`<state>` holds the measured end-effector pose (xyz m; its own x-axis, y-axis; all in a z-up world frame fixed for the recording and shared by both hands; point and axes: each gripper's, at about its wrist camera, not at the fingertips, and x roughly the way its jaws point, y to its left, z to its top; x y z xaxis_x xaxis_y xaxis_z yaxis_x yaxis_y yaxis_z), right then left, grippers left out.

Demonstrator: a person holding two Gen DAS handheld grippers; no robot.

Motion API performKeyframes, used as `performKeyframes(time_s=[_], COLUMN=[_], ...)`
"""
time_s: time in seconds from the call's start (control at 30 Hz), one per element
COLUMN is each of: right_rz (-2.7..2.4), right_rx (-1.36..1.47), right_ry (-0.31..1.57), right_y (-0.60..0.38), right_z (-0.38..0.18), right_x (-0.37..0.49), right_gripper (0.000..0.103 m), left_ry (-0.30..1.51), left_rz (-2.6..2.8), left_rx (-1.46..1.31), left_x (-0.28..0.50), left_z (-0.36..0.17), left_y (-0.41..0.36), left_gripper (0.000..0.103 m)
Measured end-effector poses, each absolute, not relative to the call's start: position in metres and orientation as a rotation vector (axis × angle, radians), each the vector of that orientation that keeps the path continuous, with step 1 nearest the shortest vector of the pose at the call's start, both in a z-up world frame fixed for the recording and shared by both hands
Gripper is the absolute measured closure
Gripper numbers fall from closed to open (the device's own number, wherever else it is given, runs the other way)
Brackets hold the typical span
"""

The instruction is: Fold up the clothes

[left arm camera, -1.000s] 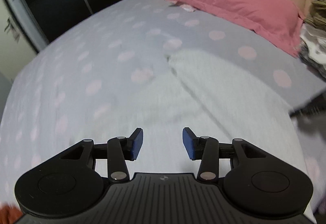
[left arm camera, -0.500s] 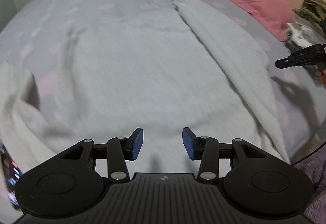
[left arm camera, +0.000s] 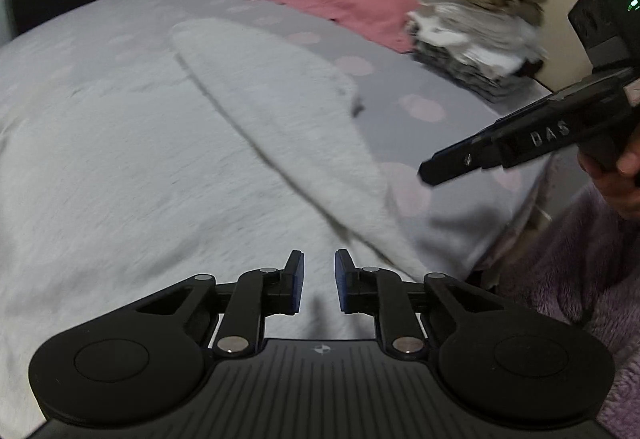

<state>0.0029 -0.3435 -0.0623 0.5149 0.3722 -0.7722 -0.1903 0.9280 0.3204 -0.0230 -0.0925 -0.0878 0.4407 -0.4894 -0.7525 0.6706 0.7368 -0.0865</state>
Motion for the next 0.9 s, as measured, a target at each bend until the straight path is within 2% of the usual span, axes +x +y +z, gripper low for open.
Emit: performKeyframes(time_s=[0.13, 0.3, 0.43, 0.47, 0.5, 0.53, 0.6, 0.83, 0.9], right_rz=[0.353, 0.384, 0.397, 0.398, 0.396, 0.393, 0.386, 0.366, 0.369], right_rx=[0.147, 0.072, 0.035, 0.032, 0.027, 0.025, 0.033, 0.077, 0.075], right_ry=[0.96, 1.008, 1.046, 1.048, 1.045, 1.044, 1.039, 1.019, 1.018], right_y=[-0.32, -0.297, -0.286, -0.284, -0.283, -0.284, -0.289, -0.306, -0.307], right_z=[-0.066, -0.079, -0.094, -0.096, -0.098, -0.098, -0.095, -0.081, -0.081], right_x=[-0.011, -0.007, 0.003, 0.004, 0.005, 0.005, 0.004, -0.002, -0.003], right_gripper=[0.068, 0.06, 0.058, 0.061, 0.084, 0.1, 0.1, 0.1, 0.1], left_ry=[0.845, 0.846, 0.837, 0.835, 0.831, 0.826, 0.821, 0.83, 0.854], left_rz=[-0.737, -0.732, -0.743, -0.748, -0.752, -0.754, -0.765, -0.896, -0.957], left_rx=[0.269, 0.246, 0.249, 0.251, 0.257, 0.265, 0.262, 0.273, 0.326], left_x=[-0.025, -0.021, -0.018, -0.017, -0.016, -0.014, -0.009, 0.001, -0.006], left_z=[-0.096, -0.098, -0.097, -0.098, -0.099, -0.1, -0.104, -0.126, -0.136], left_y=[-0.094, -0.092, -0.095, -0.097, -0.099, -0.102, -0.106, -0.126, -0.134], left_gripper=[0.09, 0.09, 0.09, 0.09, 0.09, 0.09, 0.094, 0.096, 0.102])
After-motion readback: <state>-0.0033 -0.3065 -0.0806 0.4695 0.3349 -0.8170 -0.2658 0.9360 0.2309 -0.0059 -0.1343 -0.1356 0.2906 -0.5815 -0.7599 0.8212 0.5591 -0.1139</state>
